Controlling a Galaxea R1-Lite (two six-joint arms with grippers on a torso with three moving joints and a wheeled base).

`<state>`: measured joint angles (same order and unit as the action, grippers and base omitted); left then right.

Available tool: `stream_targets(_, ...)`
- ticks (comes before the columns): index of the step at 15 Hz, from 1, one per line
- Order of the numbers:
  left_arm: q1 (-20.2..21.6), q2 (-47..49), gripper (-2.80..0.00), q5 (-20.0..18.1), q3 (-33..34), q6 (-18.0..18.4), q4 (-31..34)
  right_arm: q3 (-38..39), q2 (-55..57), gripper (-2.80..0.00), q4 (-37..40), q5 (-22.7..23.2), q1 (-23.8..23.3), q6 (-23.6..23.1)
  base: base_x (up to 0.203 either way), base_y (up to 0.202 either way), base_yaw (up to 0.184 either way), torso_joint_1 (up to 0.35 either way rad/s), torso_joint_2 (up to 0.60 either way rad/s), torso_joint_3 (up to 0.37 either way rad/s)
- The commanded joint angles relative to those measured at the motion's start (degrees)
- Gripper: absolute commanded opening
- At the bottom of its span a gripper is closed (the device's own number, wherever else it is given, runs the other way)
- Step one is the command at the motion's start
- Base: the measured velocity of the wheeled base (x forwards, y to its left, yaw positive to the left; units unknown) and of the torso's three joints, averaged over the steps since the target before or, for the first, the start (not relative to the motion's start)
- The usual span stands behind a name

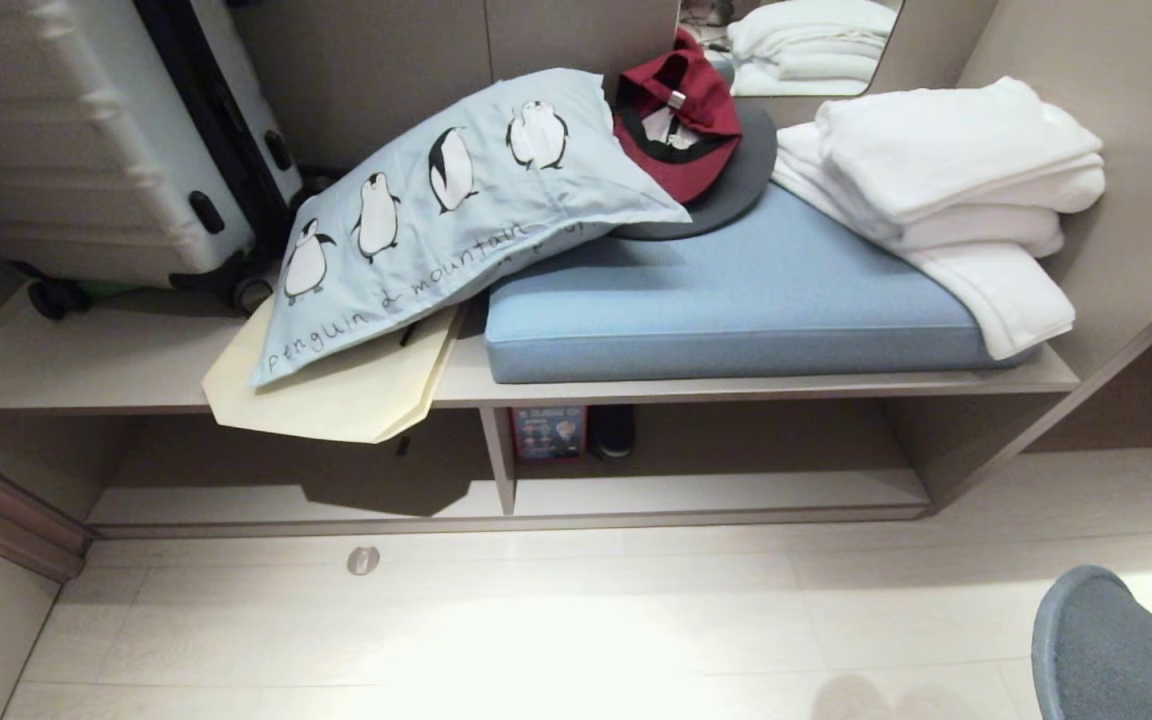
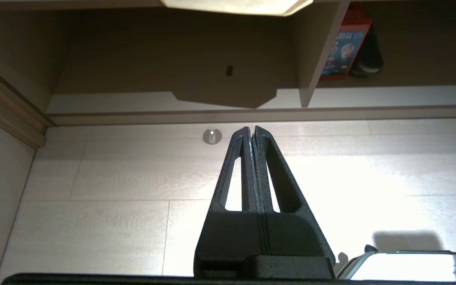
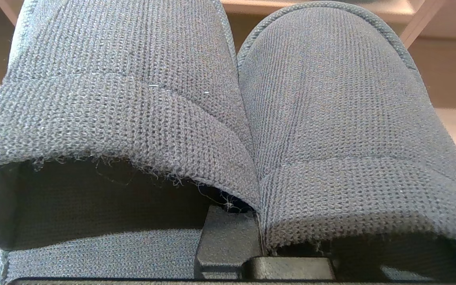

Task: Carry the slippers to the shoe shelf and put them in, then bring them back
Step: Place the slippers into the shoe cabinet

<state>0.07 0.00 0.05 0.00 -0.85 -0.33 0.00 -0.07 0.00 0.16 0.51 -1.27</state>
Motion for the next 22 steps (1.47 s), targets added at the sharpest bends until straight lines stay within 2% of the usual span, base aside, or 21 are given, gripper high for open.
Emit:
stream_targets(1,0.01,0.00,-2.80,0.04,0.00,-0.03,-0.02,0.09,0.07,-2.80,0.00,0.02,0.02,-0.05,0.000,0.000,0.000,0.005,0.00,-0.191)
stream_targets(22,0.01,0.09,-2.80,0.04,0.00,-0.03,-0.02,0.09,0.07,-2.80,0.00,0.02,0.02,-0.05,0.000,0.000,0.000,0.002,0.00,-0.198)
